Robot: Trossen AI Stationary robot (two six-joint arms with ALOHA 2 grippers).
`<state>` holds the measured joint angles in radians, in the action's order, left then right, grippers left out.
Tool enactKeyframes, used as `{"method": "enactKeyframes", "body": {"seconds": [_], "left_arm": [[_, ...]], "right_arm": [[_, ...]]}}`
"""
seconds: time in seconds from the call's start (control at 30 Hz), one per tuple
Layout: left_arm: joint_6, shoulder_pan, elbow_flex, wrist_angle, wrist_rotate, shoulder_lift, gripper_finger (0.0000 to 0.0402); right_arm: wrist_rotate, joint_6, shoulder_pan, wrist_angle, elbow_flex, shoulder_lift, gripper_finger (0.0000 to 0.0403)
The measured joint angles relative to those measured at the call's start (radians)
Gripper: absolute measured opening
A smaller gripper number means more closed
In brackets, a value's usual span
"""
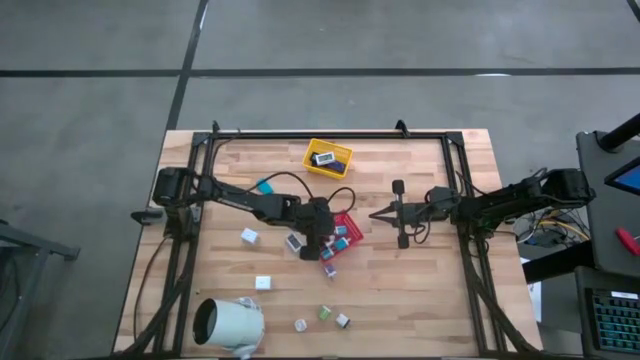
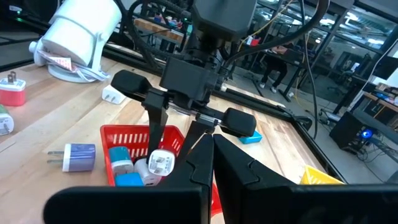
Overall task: Pick & Place Office items
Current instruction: Put the top pink and white charger adapter into the red bin, then put the violet charger adapter into the red bin
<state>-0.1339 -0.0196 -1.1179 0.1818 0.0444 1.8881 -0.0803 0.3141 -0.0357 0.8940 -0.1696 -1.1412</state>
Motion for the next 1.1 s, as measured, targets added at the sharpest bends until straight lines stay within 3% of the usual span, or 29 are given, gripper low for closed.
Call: {"method": "enactKeyframes", "body": {"seconds": [0.2,0.6,1.1], "left_arm": [[-0.001,0.002,-0.002,0.000,0.000,0.000,0.0176],[-0.044,0.004,-0.022,-0.001,0.024,0.000,0.0160],[-0.068,0.027,-0.026,-0.001,0.015,0.000,0.0203]], "right_arm": [[0.000,0.000,0.000,-0.002,0.000,0.000,0.0008],[0.000,0.000,0.000,-0.009,0.000,0.000,0.0008],[0.000,0.000,0.000,-0.023,0.000,0.000,0.0008]]}}
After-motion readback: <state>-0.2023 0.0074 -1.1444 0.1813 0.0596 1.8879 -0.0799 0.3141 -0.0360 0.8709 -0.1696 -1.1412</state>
